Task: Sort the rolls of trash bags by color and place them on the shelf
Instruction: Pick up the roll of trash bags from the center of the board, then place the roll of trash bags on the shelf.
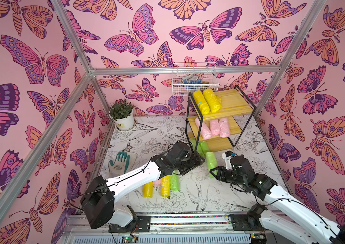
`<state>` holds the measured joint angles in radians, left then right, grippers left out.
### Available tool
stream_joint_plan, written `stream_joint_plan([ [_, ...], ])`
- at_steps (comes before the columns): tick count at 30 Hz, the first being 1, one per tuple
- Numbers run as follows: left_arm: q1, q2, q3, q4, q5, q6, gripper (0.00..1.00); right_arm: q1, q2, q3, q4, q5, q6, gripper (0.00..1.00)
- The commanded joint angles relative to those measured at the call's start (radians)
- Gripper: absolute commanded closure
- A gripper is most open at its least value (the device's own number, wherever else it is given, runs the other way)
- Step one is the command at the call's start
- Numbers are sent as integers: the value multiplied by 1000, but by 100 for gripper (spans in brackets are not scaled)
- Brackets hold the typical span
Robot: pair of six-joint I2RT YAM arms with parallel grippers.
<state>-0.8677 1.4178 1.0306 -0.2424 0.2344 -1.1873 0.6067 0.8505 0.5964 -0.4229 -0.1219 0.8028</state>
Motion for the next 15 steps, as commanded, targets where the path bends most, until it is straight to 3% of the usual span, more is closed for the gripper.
stream_joint_plan([
  [1, 10, -48, -39, -68, -55, 42, 7, -40, 35, 58, -26, 145, -160, 100],
  [10, 17, -117, -65, -174, -118, 93, 9, -211, 269, 184, 66, 149, -331, 100],
  [15, 29, -174, -107, -194, -140, 93, 9, -246, 398, 231, 156, 136, -355, 100],
])
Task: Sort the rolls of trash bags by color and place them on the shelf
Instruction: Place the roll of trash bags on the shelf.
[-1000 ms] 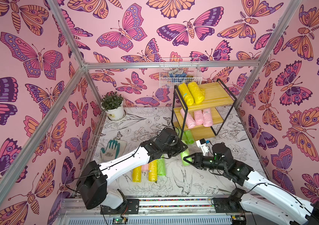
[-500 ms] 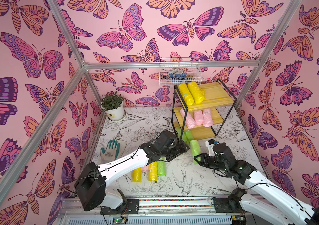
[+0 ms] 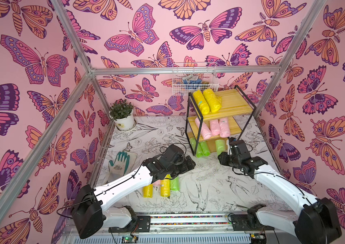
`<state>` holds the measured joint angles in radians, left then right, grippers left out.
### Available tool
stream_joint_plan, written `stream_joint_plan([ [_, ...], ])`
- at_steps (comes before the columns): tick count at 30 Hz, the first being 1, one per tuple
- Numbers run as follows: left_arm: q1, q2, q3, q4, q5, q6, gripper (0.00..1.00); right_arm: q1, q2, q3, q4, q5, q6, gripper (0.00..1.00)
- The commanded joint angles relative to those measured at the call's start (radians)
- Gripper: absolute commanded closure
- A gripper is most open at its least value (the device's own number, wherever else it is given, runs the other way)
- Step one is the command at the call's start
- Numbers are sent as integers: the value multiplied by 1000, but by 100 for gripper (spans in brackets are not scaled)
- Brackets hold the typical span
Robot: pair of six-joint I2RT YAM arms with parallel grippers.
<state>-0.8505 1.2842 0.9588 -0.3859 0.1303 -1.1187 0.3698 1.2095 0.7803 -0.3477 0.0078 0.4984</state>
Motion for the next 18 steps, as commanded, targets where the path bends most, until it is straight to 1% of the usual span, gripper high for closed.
stream_joint_plan([
  [1, 16, -47, -43, -53, -35, 23, 9, -10, 67, 62, 85, 2, -54, 100],
  [5, 31, -69, -65, -68, -32, 30, 9, -11, 156, 98, 116, -20, -61, 100],
  [11, 60, -106, -100, -90, -37, 39, 8, -14, 239, 119, 170, -21, -75, 100],
  [18, 79, -101, -125, -90, -20, 43, 8, -17, 335, 169, 212, -11, -100, 100],
])
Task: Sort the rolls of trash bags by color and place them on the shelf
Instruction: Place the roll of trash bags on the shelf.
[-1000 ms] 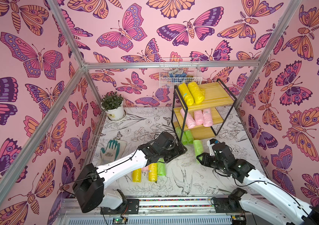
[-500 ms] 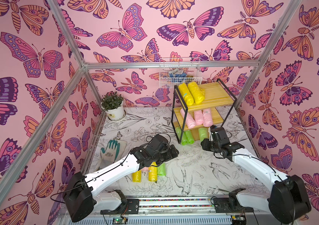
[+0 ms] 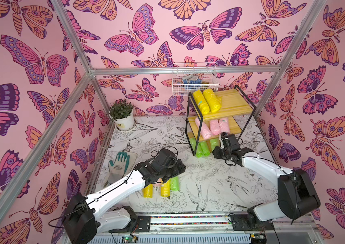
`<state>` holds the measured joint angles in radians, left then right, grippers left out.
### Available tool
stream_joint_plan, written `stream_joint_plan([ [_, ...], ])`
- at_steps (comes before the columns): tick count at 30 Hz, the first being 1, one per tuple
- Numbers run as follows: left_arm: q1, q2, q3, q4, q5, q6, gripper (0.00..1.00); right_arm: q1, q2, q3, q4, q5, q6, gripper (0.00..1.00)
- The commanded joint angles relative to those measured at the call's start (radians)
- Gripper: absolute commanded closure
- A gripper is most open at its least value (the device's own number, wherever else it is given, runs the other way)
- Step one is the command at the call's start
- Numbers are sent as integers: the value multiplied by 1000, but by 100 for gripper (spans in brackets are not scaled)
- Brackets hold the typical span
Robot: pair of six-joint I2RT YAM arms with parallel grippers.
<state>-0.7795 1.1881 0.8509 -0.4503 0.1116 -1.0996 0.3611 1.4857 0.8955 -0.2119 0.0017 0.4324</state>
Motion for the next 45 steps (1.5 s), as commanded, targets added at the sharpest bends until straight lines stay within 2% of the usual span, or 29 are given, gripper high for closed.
stream_joint_plan([
  [1, 8, -4, -18, -26, -1, 25, 8, -8, 71, 59, 86, -3, -37, 100],
  [8, 16, -8, -36, -26, 2, 30, 8, -11, 171, 86, 134, 4, -40, 97],
  [12, 18, -19, -43, -30, 1, 32, 7, -11, 209, 85, 168, 14, -28, 90],
  [16, 20, -33, -56, -39, 0, 27, 7, -11, 234, 75, 196, 18, -15, 85],
  [21, 20, -43, -71, -46, -1, 20, 7, -11, 234, 46, 216, 20, -3, 83],
  [23, 20, -43, -76, -46, -2, 16, 7, -11, 233, 33, 225, 20, -2, 77],
  [27, 20, -33, -73, -47, 3, 18, 7, -13, 234, 27, 221, 23, -4, 55],
  [30, 20, -24, -70, -47, 4, 22, 6, -13, 232, 31, 209, 33, -7, 47],
  [36, 22, -13, -72, -51, -3, 24, 6, -14, 204, 31, 189, 38, -7, 41],
  [45, 23, 33, -69, -49, -16, 55, 5, -15, 108, 50, 113, 29, -32, 38],
])
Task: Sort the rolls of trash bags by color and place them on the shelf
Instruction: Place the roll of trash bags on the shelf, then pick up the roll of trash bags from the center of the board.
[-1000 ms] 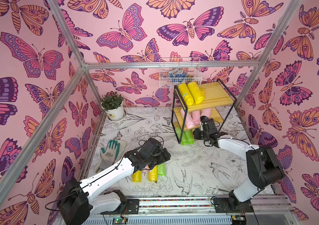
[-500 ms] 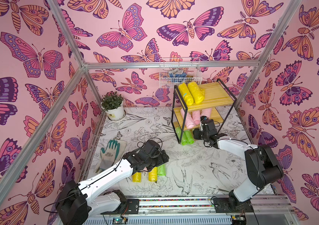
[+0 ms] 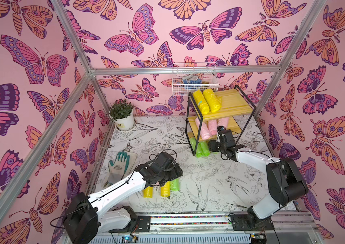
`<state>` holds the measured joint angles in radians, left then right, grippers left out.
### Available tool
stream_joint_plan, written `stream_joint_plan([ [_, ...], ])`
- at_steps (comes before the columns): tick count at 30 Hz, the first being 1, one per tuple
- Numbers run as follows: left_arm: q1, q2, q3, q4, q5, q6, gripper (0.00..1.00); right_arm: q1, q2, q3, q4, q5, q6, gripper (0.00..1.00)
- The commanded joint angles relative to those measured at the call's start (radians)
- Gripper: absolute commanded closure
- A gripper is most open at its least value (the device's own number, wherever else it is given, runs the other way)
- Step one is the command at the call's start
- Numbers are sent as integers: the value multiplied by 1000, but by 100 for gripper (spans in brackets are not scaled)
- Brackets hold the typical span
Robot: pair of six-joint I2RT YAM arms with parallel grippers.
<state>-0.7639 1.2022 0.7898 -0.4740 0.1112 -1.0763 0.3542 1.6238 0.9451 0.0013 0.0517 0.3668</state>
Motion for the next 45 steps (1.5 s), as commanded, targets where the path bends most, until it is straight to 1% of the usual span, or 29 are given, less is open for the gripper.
stream_joint_plan([
  [1, 8, 26, -6, -27, -16, 38, 5, -10, -38, 5, -113, -22, 31, 37],
  [5, 9, 60, 4, -27, -18, 58, 5, -19, -98, 24, -190, -31, 38, 37],
  [7, 11, 108, 13, -27, -18, 66, 5, -24, -123, 23, -224, -46, 48, 37],
  [14, 18, 198, 64, -32, -9, 102, 5, -25, -255, -27, -293, -93, 76, 37],
  [19, 25, 231, 82, -33, -1, 113, 5, -26, -386, -76, -357, -111, 101, 37],
  [22, 28, 248, 93, -32, -5, 123, 5, -25, -512, -147, -373, -125, 142, 37],
  [27, 29, 293, 123, -31, 3, 138, 6, -25, -794, -326, -379, -168, 234, 37],
  [32, 29, 339, 162, -31, 1, 164, 7, -24, -1055, -424, -495, -145, 269, 37],
  [35, 31, 375, 183, -35, -11, 182, 8, -24, -1160, -433, -588, -124, 264, 37],
  [37, 35, 411, 200, -34, -20, 199, 9, -24, -1194, -433, -633, -119, 261, 38],
  [40, 48, 485, 232, -35, 6, 219, 11, -24, -1207, -440, -657, -130, 262, 39],
  [43, 48, 550, 262, -34, 26, 228, 14, -24, -1203, -446, -661, -142, 271, 40],
  [45, 49, 580, 276, -34, 36, 228, 19, -24, -1206, -450, -662, -148, 280, 41],
])
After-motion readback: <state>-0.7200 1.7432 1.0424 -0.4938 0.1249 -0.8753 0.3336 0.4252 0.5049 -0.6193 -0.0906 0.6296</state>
